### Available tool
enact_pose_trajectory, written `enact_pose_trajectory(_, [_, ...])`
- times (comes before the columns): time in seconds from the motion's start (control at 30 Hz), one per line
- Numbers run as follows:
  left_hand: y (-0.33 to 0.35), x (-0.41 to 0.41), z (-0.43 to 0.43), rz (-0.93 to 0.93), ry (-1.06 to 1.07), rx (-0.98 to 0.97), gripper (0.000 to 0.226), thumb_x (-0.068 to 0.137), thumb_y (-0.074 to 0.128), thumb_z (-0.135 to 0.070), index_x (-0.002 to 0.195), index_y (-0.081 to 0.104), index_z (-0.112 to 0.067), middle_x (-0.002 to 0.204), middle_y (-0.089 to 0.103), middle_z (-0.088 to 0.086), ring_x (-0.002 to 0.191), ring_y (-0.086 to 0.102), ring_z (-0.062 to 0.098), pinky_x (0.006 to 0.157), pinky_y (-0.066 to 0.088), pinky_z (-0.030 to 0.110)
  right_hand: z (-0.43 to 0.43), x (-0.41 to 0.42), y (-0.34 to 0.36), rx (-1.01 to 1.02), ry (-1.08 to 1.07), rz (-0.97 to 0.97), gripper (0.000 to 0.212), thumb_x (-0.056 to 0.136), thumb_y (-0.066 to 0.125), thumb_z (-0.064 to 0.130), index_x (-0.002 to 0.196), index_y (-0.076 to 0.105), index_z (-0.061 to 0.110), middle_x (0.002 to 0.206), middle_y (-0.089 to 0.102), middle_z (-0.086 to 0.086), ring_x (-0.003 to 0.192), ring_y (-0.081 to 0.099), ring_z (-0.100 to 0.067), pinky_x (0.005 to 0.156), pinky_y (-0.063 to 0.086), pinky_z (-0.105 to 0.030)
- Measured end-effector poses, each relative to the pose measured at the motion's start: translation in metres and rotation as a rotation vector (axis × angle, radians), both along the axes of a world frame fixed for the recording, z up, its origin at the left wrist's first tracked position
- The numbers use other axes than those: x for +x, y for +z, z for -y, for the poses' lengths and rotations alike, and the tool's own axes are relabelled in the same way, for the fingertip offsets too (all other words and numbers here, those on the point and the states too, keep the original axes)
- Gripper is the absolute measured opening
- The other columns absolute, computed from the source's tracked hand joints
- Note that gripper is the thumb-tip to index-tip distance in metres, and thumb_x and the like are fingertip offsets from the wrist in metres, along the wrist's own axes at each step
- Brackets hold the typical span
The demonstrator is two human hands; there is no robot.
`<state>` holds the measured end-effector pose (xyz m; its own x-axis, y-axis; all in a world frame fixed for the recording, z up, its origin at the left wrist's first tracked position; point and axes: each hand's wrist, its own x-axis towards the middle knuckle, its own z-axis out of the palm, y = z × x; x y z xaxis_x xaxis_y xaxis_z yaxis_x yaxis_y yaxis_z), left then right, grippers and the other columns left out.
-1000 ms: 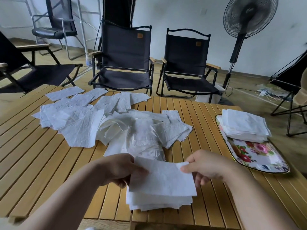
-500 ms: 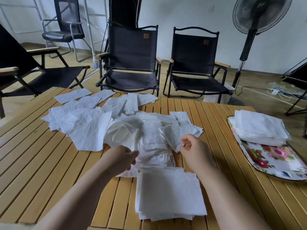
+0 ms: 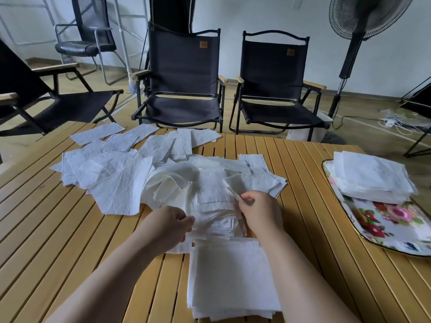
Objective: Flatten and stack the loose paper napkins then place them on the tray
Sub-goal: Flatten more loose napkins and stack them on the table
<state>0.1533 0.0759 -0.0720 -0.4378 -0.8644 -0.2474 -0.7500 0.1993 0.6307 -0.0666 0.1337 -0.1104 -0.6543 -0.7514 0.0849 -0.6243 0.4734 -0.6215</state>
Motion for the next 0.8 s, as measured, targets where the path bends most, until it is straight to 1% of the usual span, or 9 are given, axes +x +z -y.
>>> enact_pose_trajectory(0.17, [0.003, -0.002, -0.004, -0.025, -0.009, -0.002, 0.032, 0.099, 0.052, -0.035, 0.077, 0.071, -0.021, 0.065, 0.07, -0.002, 0.036, 0.039, 0.003, 0.04, 0.032, 0.016, -0.006, 0.0, 0.003, -0.084, -0.037, 0.101, 0.006, 0.094, 0.07, 0.024, 0.094, 0.075, 0.021, 0.089, 0.071, 0.007, 0.085, 0.065, -0.014, 0.062, 0.046, -0.021])
enact_pose_trajectory(0.33, [0.002, -0.001, -0.005, -0.036, -0.001, -0.003, 0.031, 0.1, 0.052, -0.034, 0.079, 0.071, -0.02, 0.066, 0.07, -0.002, 0.039, 0.04, 0.005, 0.04, 0.033, 0.017, -0.016, -0.002, 0.019, -0.157, 0.0, 0.157, 0.01, 0.094, 0.069, 0.024, 0.084, 0.07, 0.022, 0.078, 0.065, 0.015, 0.075, 0.059, -0.003, 0.057, 0.043, -0.018])
enact_pose_trajectory(0.47, [0.003, -0.003, -0.006, -0.145, 0.002, 0.023, 0.024, 0.1, 0.053, -0.033, 0.088, 0.07, -0.022, 0.076, 0.072, -0.001, 0.055, 0.051, 0.011, 0.048, 0.036, 0.021, -0.027, 0.004, 0.047, -0.205, 0.07, 0.23, 0.01, 0.093, 0.063, 0.021, 0.083, 0.063, 0.022, 0.079, 0.064, 0.009, 0.077, 0.061, -0.012, 0.063, 0.047, -0.025])
enact_pose_trajectory(0.53, [0.006, -0.005, -0.006, -0.25, 0.002, -0.001, 0.018, 0.099, 0.055, -0.035, 0.099, 0.067, -0.022, 0.09, 0.071, -0.003, 0.071, 0.062, 0.013, 0.057, 0.043, 0.022, -0.033, 0.008, 0.065, -0.295, 0.111, 0.434, 0.012, 0.093, 0.062, 0.018, 0.081, 0.062, 0.018, 0.079, 0.064, 0.005, 0.08, 0.061, -0.017, 0.07, 0.051, -0.032])
enact_pose_trajectory(0.6, [0.011, -0.007, -0.009, -0.367, 0.005, -0.035, 0.023, 0.096, 0.059, -0.04, 0.114, 0.061, -0.026, 0.105, 0.067, -0.006, 0.089, 0.064, 0.006, 0.065, 0.049, 0.023, -0.041, 0.013, 0.082, -0.464, 0.145, 0.822, 0.013, 0.096, 0.059, 0.012, 0.084, 0.06, 0.016, 0.089, 0.065, -0.002, 0.09, 0.062, -0.021, 0.074, 0.052, -0.033])
enact_pose_trajectory(0.63, [0.013, -0.009, -0.011, -0.445, 0.016, 0.011, 0.032, 0.093, 0.062, -0.042, 0.121, 0.056, -0.028, 0.111, 0.065, -0.007, 0.096, 0.062, 0.004, 0.068, 0.052, 0.023, -0.046, 0.015, 0.09, -0.549, 0.169, 1.027, 0.013, 0.097, 0.056, 0.009, 0.086, 0.06, 0.014, 0.093, 0.065, -0.005, 0.093, 0.062, -0.022, 0.074, 0.053, -0.032])
enact_pose_trajectory(0.67, [0.017, -0.01, -0.014, -0.544, 0.034, 0.118, 0.044, 0.089, 0.065, -0.045, 0.128, 0.053, -0.028, 0.116, 0.064, -0.007, 0.102, 0.062, 0.005, 0.074, 0.054, 0.026, -0.052, 0.017, 0.098, -0.617, 0.19, 1.182, 0.013, 0.097, 0.054, 0.007, 0.086, 0.059, 0.013, 0.095, 0.065, -0.007, 0.094, 0.063, -0.022, 0.074, 0.054, -0.032])
enact_pose_trajectory(0.73, [0.023, -0.012, -0.019, -0.706, 0.051, 0.419, 0.057, 0.082, 0.068, -0.046, 0.133, 0.054, -0.024, 0.117, 0.07, 0.0, 0.107, 0.067, 0.017, 0.088, 0.055, 0.037, -0.062, 0.018, 0.107, -0.681, 0.221, 1.328, 0.011, 0.094, 0.054, 0.009, 0.085, 0.06, 0.012, 0.096, 0.066, -0.008, 0.093, 0.065, -0.021, 0.075, 0.056, -0.032])
enact_pose_trajectory(0.8, [0.028, -0.013, -0.024, -0.784, 0.031, 0.673, 0.051, 0.081, 0.069, -0.04, 0.125, 0.06, -0.015, 0.11, 0.074, 0.009, 0.102, 0.07, 0.027, 0.09, 0.054, 0.041, -0.069, 0.015, 0.109, -0.693, 0.221, 1.371, 0.005, 0.091, 0.056, 0.013, 0.089, 0.06, 0.012, 0.098, 0.068, -0.009, 0.093, 0.067, -0.021, 0.074, 0.058, -0.032])
